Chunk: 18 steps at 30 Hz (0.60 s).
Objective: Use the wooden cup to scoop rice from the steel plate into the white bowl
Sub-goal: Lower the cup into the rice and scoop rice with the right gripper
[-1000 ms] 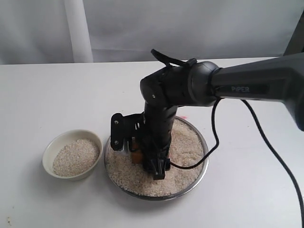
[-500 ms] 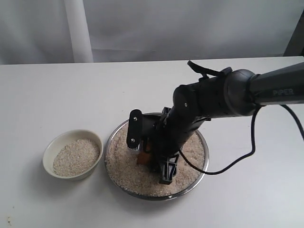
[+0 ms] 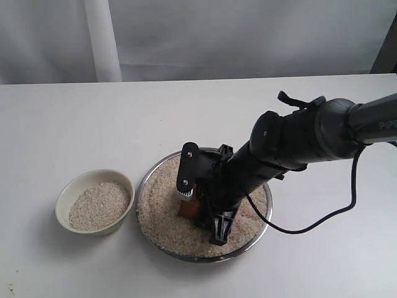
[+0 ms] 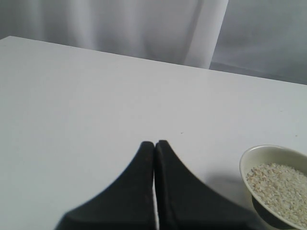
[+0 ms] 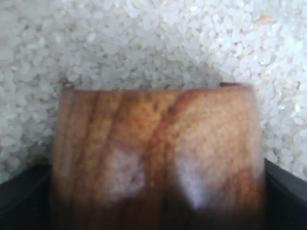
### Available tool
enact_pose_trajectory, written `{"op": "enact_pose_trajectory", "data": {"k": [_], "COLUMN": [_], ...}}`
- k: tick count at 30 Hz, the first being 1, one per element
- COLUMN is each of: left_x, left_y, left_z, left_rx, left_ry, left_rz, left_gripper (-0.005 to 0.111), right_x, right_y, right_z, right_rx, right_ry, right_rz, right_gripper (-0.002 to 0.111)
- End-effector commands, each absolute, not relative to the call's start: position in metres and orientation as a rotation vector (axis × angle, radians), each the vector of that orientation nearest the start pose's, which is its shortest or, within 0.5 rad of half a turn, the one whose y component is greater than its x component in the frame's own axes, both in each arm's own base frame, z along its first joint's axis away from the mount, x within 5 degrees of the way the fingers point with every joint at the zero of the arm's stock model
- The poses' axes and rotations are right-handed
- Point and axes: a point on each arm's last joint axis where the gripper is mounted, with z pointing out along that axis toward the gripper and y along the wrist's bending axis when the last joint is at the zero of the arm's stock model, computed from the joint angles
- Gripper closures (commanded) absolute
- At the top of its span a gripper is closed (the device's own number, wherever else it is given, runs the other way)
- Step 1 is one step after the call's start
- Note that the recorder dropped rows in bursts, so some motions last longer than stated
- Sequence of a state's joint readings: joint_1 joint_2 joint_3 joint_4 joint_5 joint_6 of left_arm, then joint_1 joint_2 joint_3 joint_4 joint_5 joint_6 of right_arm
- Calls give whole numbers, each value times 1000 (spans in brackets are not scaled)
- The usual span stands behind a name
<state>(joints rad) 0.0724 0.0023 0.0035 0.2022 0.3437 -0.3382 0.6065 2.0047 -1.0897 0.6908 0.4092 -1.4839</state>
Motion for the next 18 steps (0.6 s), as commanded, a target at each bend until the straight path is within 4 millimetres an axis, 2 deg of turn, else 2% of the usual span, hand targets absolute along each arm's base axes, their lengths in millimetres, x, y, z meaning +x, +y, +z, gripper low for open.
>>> {"op": "enact_pose_trajectory", "data": {"k": [1, 6, 14, 18], "left_x": [53, 53, 53, 53], "left_y": [10, 10, 10, 10], "left_z": [183, 183, 183, 183], "left_rx": [-248, -248, -248, -248], "left_ry": [1797, 1797, 1797, 1797], "left_rz": [-1, -1, -1, -1], "left_gripper": [107, 107, 107, 107], "right_x": [292, 292, 300, 302], "right_y": [239, 241, 231, 226], "right_z": [112, 111, 111, 114], "right_rx": [-1790, -1778, -1767, -1764], "right_ry": [1939, 1929, 1933, 1894], "right_rz": [380, 399, 389, 492], "right_gripper": [108, 108, 108, 108]}}
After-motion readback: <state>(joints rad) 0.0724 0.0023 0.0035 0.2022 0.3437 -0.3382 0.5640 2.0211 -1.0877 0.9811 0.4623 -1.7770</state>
